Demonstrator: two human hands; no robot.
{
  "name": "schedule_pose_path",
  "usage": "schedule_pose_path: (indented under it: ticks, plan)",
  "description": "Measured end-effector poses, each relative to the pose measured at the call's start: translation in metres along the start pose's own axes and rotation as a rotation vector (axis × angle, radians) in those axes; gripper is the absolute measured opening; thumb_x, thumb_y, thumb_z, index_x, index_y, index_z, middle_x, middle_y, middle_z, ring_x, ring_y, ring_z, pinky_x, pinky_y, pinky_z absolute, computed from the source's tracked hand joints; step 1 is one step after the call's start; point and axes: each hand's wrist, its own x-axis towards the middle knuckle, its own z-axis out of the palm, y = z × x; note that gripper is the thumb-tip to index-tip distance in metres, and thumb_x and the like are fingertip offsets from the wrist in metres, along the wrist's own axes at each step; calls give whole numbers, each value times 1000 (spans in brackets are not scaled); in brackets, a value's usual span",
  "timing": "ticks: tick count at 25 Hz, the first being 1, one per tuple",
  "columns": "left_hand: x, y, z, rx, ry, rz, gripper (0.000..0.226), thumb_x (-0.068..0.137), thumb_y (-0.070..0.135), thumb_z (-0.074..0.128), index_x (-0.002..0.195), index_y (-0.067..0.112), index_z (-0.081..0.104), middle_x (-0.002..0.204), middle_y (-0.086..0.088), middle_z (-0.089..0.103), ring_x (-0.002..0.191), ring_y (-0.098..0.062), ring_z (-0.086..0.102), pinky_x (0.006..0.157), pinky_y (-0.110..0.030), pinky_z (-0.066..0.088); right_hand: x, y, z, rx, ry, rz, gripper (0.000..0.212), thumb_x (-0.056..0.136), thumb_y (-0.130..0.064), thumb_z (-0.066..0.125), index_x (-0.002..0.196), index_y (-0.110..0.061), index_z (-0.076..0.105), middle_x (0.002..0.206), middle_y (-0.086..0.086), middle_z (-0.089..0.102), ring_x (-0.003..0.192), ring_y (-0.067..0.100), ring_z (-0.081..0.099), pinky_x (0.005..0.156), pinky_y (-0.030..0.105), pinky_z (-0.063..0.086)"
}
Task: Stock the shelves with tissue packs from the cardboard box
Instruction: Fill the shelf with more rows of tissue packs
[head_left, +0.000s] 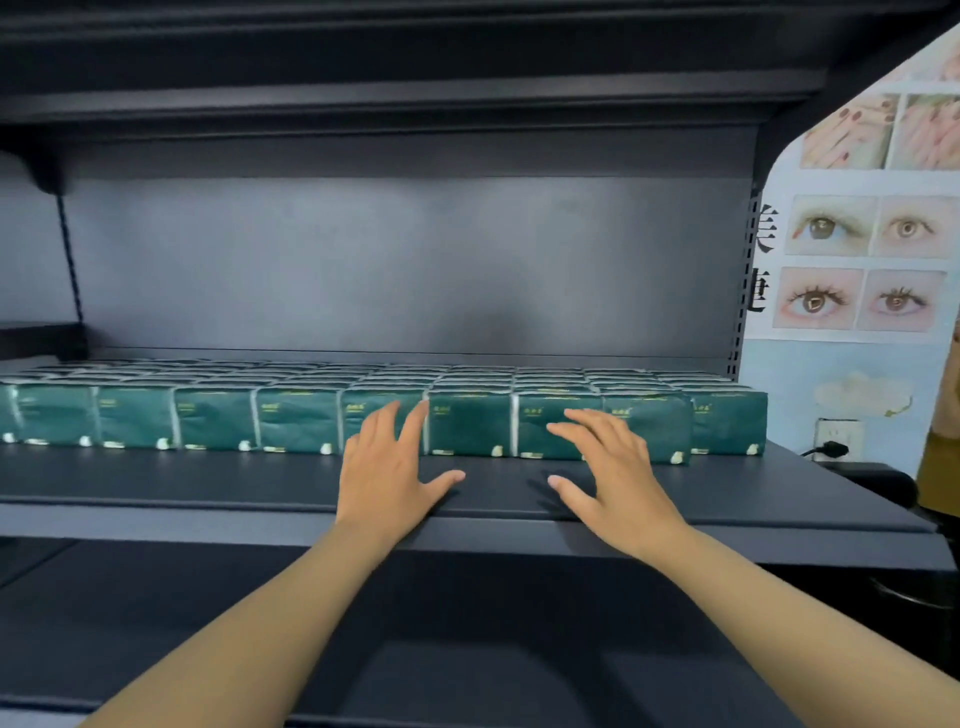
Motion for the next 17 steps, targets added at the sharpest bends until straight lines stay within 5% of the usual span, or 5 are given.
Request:
schedule_pose_path:
  ticks: [7, 13, 17]
  plan:
    - [-109, -175, -50, 114, -15, 171, 84, 61, 60, 76, 124, 9, 59, 129, -21, 54, 115, -36, 54, 85, -45, 50, -42, -191, 107, 86, -84, 48, 56, 91, -33, 55, 142, -29, 31, 145, -11, 29, 135, 4, 19, 109, 23, 9]
    - [-220, -286, -31, 164, -280, 276, 76, 67, 63, 71, 126, 16, 61, 132, -15, 56, 124, -31, 50, 98, -44, 43, -101, -289, 212, 117, -263, 137, 56, 91, -32, 53, 142, -26, 31, 146, -7, 30, 136, 10, 23, 107, 24, 13]
    - [-314, -321, 19, 162, -719, 145, 77, 90, 66, 36, 151, 23, 16, 156, -9, 20, 145, -27, 13, 115, -41, 16, -168, -306, 277, 147, -438, 245, 55, 92, -30, 53, 142, -24, 31, 146, -6, 31, 136, 12, 23, 107, 26, 15]
